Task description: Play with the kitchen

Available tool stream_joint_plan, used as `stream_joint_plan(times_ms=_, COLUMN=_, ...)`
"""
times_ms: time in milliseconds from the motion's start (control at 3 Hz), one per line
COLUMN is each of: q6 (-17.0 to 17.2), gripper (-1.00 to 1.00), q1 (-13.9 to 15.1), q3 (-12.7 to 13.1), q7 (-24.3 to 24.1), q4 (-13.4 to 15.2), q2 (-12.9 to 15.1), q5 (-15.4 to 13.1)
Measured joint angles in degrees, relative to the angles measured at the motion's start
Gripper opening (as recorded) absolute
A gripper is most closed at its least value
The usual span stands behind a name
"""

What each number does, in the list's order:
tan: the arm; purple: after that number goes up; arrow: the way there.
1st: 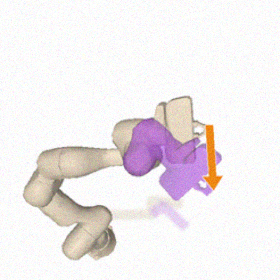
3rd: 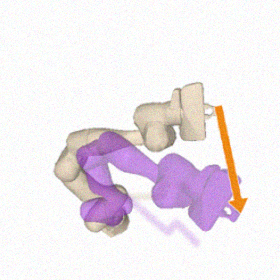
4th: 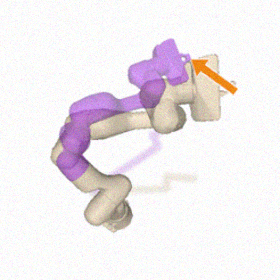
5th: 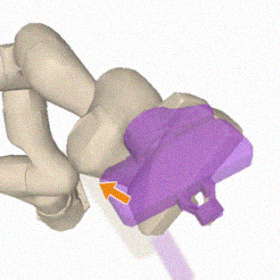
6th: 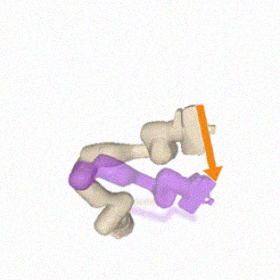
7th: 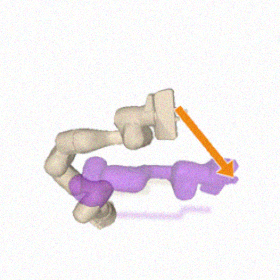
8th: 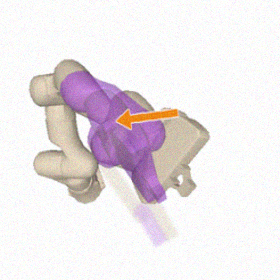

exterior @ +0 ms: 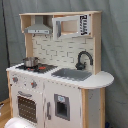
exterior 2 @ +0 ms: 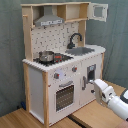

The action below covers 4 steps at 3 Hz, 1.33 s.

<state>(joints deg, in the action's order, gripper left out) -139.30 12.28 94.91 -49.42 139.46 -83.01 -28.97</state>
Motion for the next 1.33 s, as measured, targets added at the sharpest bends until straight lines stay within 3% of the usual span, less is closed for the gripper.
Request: stream_joint_plan(times_ms=1333, q6=-0.2, gripper=1.00, q1=0.6, q3=1.3, q7=-23.8, q4=7.0, q2=0.0, q5=0.0)
